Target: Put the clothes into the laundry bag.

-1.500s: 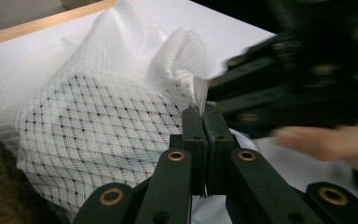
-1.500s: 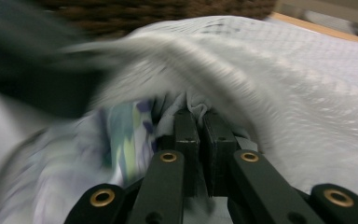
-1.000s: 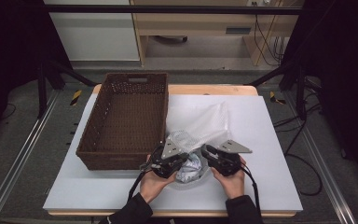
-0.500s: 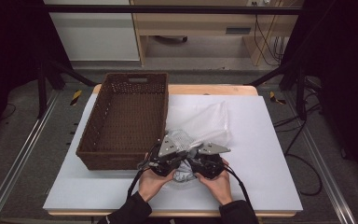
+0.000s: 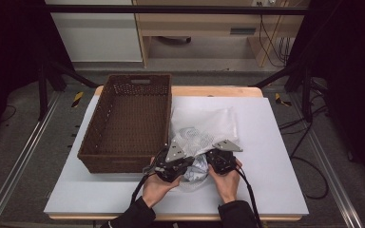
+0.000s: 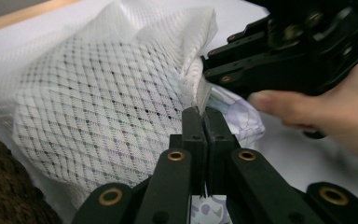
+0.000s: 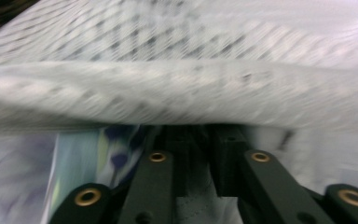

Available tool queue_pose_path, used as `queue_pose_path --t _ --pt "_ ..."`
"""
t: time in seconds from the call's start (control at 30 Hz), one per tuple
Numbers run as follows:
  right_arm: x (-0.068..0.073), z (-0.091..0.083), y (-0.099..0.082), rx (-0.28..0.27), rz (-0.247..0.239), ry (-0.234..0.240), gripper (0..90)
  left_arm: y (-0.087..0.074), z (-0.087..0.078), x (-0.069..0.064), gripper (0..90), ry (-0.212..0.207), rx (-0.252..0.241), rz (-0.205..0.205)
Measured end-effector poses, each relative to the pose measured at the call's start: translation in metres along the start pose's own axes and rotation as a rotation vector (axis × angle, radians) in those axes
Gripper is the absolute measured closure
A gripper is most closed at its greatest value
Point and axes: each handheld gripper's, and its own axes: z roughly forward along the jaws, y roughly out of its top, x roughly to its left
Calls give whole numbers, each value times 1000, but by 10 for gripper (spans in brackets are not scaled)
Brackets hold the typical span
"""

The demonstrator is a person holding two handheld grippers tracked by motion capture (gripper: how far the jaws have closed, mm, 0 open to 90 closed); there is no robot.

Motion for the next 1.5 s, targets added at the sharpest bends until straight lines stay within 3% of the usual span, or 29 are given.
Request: queue_pose_path --t 0.03,0.1,0.13,0.17,0.2,0.3,0.43,0.47,0.63,0.73,0.8,0.83,0.97,1.03,1.07,1.13,1.2,1.23,1.27,1.3,1.33,1.43,1.5 --pt "0 0 0 0 0 0 775 0 0 0 884 0 0 0" --pt "-3 -8 1 -1 -14 66 705 -2 2 3 884 6 3 -11" --pt "-7 -22 1 -28 -11 120 647 -4 4 7 884 10 0 -29" --pt "-7 -22 1 -28 -11 120 647 -4 4 7 884 10 0 -29" --pt "-9 -30 1 -46 -16 149 632 -4 4 8 884 9 -3 -35" --pt "-10 -54 -5 -71 -70 207 559 -4 4 9 883 23 -18 -36" --pt "-2 -52 -9 -57 -112 230 527 -3 5 6 883 24 -32 -35" --pt "6 -41 -10 -21 -126 250 527 -3 6 5 884 24 -33 -32" --pt "18 -15 -12 40 -135 242 548 -1 8 0 884 3 -39 -24" --pt "24 0 -7 50 -115 190 817 1 4 -2 886 -13 -46 -22" --pt "23 5 -6 60 -98 179 864 2 2 -3 886 -11 -46 -19" --pt "22 8 -5 68 -61 175 876 2 1 -3 886 -9 -47 -16" --pt "20 14 -3 31 -45 87 883 1 -3 -1 885 -20 -33 -22" --pt "15 16 -1 -2 -17 24 884 -1 -3 0 886 -23 -26 -30" --pt "7 17 1 -27 20 -23 884 -2 -1 1 885 -21 -16 -28" --pt "5 18 2 -29 28 -36 883 -3 1 1 885 -17 -13 -26" --pt "3 18 1 -22 10 -29 876 -5 5 2 884 -13 1 -24" --pt "2 12 2 -22 -3 15 847 -7 8 3 884 -4 7 -25" --pt "2 12 2 -22 -3 15 847 -7 8 3 884 -4 7 -25" --pt "1 7 2 -23 -3 48 815 -8 8 4 884 -1 7 -26" --pt "-1 -7 1 -15 -32 94 761 -9 8 6 884 8 2 -29" --pt "-2 -22 -3 -25 -52 119 716 -9 9 7 884 11 -5 -32" --pt "-3 -32 -7 -34 -63 159 666 -10 8 7 883 19 -8 -30"
